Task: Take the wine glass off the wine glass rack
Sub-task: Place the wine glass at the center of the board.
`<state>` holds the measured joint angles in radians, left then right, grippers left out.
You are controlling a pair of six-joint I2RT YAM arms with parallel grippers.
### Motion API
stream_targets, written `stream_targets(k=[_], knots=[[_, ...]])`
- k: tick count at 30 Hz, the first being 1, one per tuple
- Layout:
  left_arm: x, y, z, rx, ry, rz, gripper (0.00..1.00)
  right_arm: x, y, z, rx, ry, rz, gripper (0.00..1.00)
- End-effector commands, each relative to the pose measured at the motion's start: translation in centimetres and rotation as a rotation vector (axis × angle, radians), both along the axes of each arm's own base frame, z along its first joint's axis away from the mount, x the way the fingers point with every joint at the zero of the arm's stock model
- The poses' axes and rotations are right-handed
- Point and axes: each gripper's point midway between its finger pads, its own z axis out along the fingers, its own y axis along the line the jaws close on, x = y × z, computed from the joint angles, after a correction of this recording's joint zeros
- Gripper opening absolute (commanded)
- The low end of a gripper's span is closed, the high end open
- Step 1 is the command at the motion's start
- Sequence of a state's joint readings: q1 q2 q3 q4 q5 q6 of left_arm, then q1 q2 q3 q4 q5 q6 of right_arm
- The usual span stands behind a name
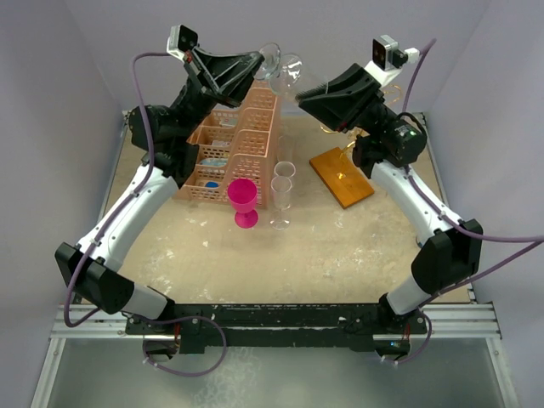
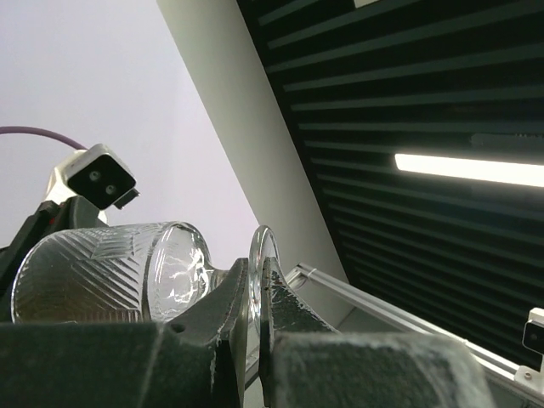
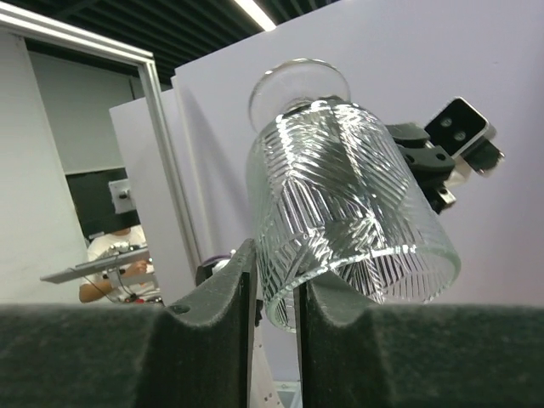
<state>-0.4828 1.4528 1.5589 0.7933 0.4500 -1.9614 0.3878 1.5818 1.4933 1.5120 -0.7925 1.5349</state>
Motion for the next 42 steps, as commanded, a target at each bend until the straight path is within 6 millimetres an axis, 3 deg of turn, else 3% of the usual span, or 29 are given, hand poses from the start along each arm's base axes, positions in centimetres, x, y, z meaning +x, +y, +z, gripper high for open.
stream_targets(k=[1,5,7,10,14,17,22,27,31,34,36,38,42], knots=[[-3.8,2.8,3.3,-0.137,-0.110,-0.013,0.00,-6.8,-2.8,3.6,0.145,-0.271,0.031,0.19],[-4.1,3.1,3.4,-0.159,-0.108,-0.022,0.00,-7.9,-3.1,3.8,0.163,-0.338,0.030,0.02],[-4.2,3.2,3.5,-0.162,-0.109,-0.022,0.01,-8.2,-3.3,3.8,0.173,-0.362,0.029,0.00],[-4.2,3.1,3.4,-0.155,-0.103,-0.014,0.15,-8.8,-3.6,3.8,0.196,-0.397,0.031,0.00],[-4.1,3.1,2.9,-0.129,-0.104,0.034,0.42,-9.0,-3.9,3.7,0.216,-0.411,0.014,0.00],[-3.8,2.7,2.3,-0.052,-0.101,0.110,0.49,-9.2,-4.2,3.6,0.227,-0.403,0.016,0.00],[-2.7,2.1,-1.7,0.093,-0.032,0.210,0.54,-8.9,-5.2,3.9,0.241,-0.360,-0.024,0.00],[-1.1,2.0,-9.8,0.289,0.093,0.315,0.56,-8.1,-6.9,3.5,0.203,-0.292,-0.111,0.00],[-0.7,3.8,-13.6,0.473,0.104,0.475,0.62,-7.4,-7.2,2.1,0.116,-0.219,-0.173,0.00],[-0.6,6.5,-15.6,0.677,0.096,0.677,0.78,-6.8,-6.6,1.0,-0.001,-0.157,-0.254,0.00],[-1.1,9.4,-16.2,0.778,0.095,0.829,0.88,-4.8,-6.2,0.1,-0.102,-0.082,-0.369,0.00],[-1.8,12.5,-16.7,0.866,0.107,0.974,0.96,-3.0,-6.1,-1.8,-0.225,-0.026,-0.484,0.00],[-3.3,17.5,-16.5,0.945,0.102,1.201,1.00,-2.1,-6.3,-7.0,-0.450,0.057,-0.579,0.00]])
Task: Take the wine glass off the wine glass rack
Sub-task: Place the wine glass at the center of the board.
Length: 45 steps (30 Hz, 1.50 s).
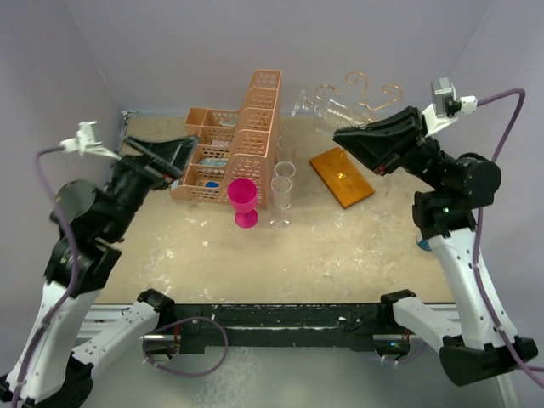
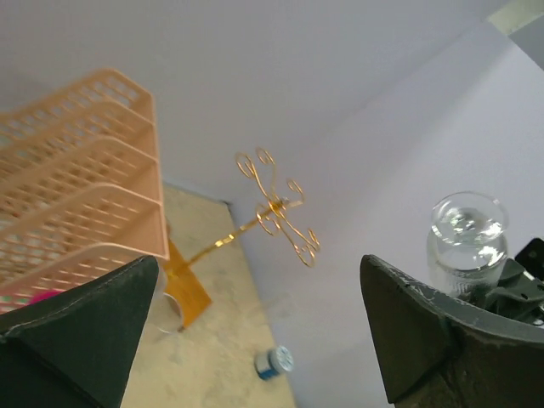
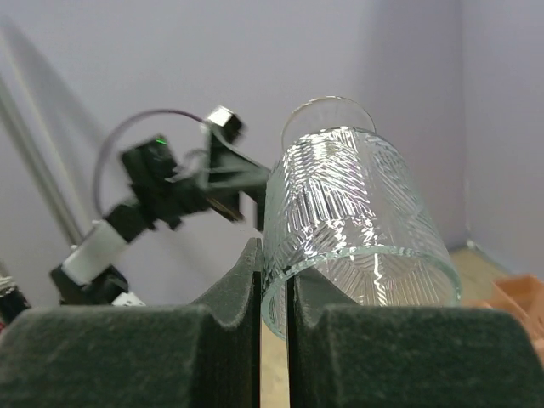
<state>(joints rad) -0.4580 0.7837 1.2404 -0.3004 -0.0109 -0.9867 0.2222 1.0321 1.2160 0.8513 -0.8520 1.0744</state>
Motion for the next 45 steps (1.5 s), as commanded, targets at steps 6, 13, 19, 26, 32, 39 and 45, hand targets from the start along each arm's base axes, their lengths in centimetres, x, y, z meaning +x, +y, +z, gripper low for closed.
stream_targets(k=[6,13,19,26,32,39,45], knots=[[-1.5,9.2,-0.2,0.296,-0.057,0.416,0.99,1.1,0.3,-13.5,-0.463,0.245,-0.188,0.00],[-0.2,8.9,-1.0,0.358,-0.026,0.419,0.99,-0.3,-0.2,-22.7,-0.661,0.484,-0.177,0.00],[0.5,8.3,-2.3,0.364,0.001,0.404,0.99,1.1,-3.7,-29.1,-0.857,0.733,-0.388,0.00],[1.1,8.0,-2.8,0.386,0.012,0.399,0.99,4.8,-5.1,-32.7,-0.915,0.928,-0.602,0.00],[1.0,8.2,-2.7,0.402,0.008,0.403,0.99,4.9,-0.4,-37.5,-1.054,1.011,-0.610,0.00],[0.4,8.7,-2.7,0.417,0.005,0.416,0.99,4.7,3.0,-41.7,-1.186,1.005,-0.573,0.00],[-0.1,9.3,-2.5,0.434,0.000,0.431,0.99,4.9,3.8,-43.6,-1.241,1.000,-0.560,0.06]])
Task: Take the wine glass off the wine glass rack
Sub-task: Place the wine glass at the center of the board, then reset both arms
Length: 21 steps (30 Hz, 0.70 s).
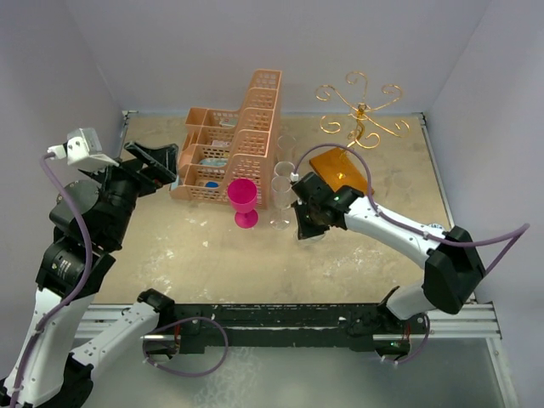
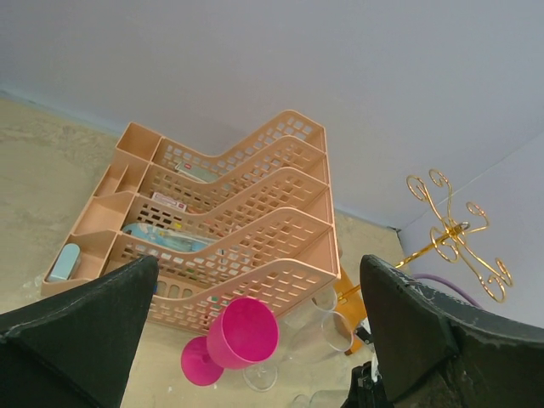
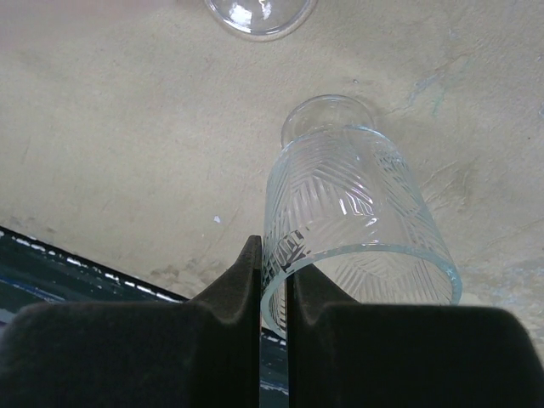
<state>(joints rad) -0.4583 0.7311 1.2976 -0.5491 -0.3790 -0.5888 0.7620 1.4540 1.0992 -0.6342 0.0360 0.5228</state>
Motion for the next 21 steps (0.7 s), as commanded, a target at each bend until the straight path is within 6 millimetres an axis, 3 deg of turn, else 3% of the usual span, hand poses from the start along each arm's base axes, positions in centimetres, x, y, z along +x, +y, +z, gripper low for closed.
stream_targets(k=[1,4,7,12,16,21], knots=[[-0.6,1.0,1.2,0.027,-0.035,0.029,0.99,2.0,1.2,1.5,0.033,-0.090,-0.021,0.08],[-0.7,1.2,1.1,0.032,-0.033,0.035,0.99,2.0,1.2,1.1,0.022,-0.084,-0.021,0.12],[-0.8,1.3,1.1,0.033,-0.033,0.036,0.99,2.2,1.4,1.7,0.031,-0.096,-0.022,0.23],[-0.8,1.2,1.2,0.033,-0.036,0.036,0.99,2.8,1.9,5.1,0.084,-0.160,-0.018,0.51],[-0.6,1.1,1.7,0.037,-0.041,0.033,0.99,3.4,2.2,9.5,0.149,-0.238,-0.021,0.66],[-0.4,1.4,2.3,0.048,-0.048,0.048,0.99,4.3,2.9,19.4,0.332,-0.470,0.013,0.79]])
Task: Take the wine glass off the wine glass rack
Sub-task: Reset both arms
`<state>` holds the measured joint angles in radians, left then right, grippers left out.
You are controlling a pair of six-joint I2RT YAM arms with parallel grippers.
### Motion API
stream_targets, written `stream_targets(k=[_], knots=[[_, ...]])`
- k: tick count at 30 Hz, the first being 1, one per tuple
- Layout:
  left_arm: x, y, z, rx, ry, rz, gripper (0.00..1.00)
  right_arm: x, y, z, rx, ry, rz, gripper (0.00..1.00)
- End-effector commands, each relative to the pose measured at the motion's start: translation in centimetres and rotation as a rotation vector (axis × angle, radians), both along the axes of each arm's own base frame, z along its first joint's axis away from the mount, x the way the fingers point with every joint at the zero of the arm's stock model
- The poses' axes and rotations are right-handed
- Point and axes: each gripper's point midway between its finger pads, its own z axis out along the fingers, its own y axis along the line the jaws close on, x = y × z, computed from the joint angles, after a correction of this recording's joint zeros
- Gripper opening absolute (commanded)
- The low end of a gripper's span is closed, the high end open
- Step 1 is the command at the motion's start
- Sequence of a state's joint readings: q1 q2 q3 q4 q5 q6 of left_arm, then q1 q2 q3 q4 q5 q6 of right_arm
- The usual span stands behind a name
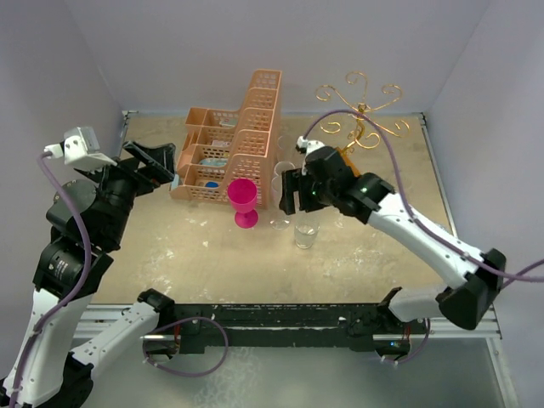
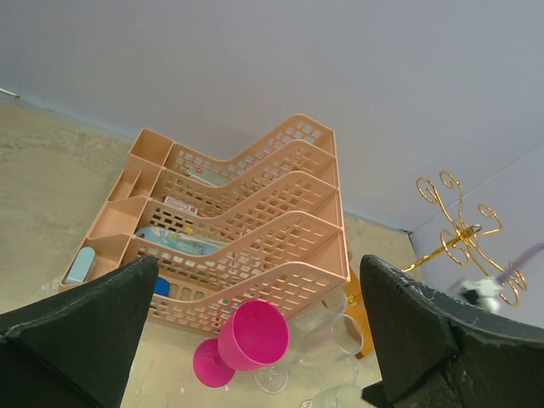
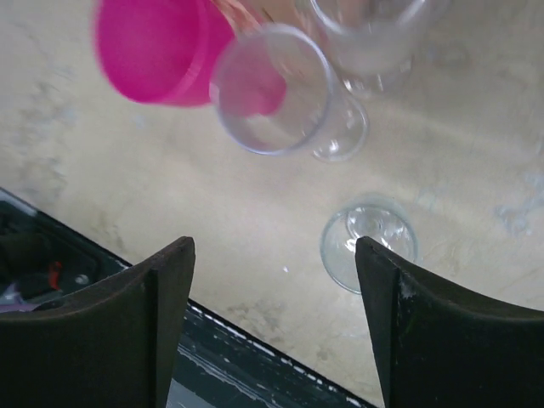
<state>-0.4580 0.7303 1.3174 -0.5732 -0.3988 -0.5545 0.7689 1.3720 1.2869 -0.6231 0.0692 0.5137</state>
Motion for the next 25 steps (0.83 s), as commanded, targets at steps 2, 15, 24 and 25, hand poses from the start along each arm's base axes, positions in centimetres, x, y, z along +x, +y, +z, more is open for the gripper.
stream_targets(k=[2,15,24,25], knots=[[-0.1,0.9,2.6,0.016,-0.059,0.036,0.99,1.8,-0.6,13.9,0.192,-0.359,-0.022,0.84],[-1.1,2.6,5.9,0.040,-0.118,0.098,0.99,-2.8,-11.7,37.6,0.564,-1.068,-0.266,1.00],[-0.9,2.9,5.6,0.048,-0.107,0.115,0.99,-4.3,-14.5,38.5,0.626,-1.105,-0.351,1.00],[-0.9,2.9,5.6,0.047,-0.106,0.115,0.99,-4.3,-14.3,38.5,0.626,-1.108,-0.344,1.00]])
